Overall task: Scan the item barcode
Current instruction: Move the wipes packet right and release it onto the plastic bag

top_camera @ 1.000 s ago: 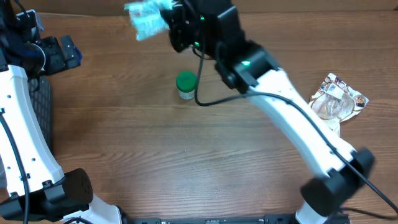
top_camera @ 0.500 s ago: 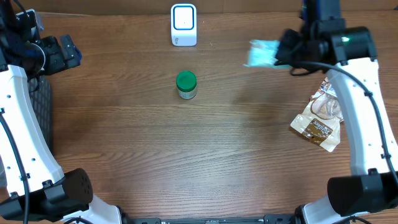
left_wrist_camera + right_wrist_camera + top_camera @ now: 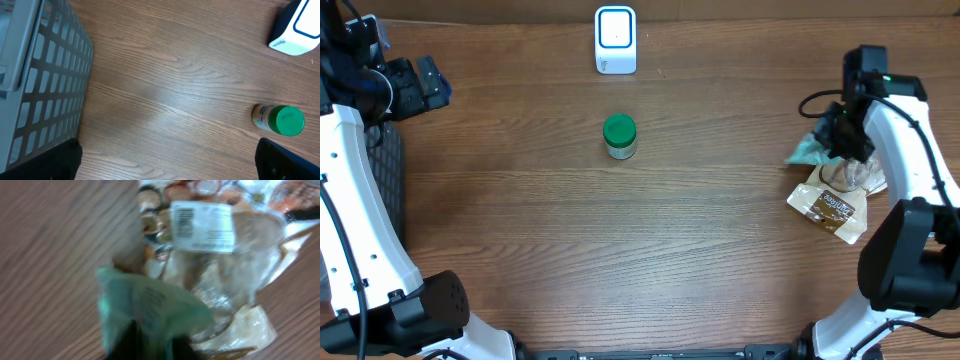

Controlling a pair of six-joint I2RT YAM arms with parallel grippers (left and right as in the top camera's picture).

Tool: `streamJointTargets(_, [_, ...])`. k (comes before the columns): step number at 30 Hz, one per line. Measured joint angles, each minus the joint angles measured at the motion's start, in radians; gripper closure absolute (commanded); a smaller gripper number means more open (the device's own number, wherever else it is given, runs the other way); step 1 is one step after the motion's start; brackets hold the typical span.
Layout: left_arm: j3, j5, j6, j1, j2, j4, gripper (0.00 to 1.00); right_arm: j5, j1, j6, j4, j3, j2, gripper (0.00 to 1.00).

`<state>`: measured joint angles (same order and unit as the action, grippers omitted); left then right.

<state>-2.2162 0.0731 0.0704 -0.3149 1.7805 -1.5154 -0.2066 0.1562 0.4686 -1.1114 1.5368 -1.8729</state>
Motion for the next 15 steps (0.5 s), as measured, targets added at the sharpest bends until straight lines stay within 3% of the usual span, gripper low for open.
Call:
streamJointTargets(1, [0.000, 0.000, 0.000, 0.000, 0.000, 0.000, 0.01, -0.006, 0.006, 0.002, 0.005, 0.000, 0.000, 0.05])
streamJointTargets(2, [0.000, 0.000, 0.000, 0.000, 0.000, 0.000, 0.00, -0.010, 0.007, 0.001, 0.008, 0.000, 0.000, 0.03])
streamJointTargets(10, [0.000, 0.000, 0.000, 0.000, 0.000, 0.000, 0.00, 0.049, 0.004, -0.089, -0.032, 0.026, 0.000, 0.00])
streamJointTargets(15, [0.000, 0.000, 0.000, 0.000, 0.000, 0.000, 0.00, 0.242, -0.065, -0.217, -0.119, 0.259, -0.002, 0.00])
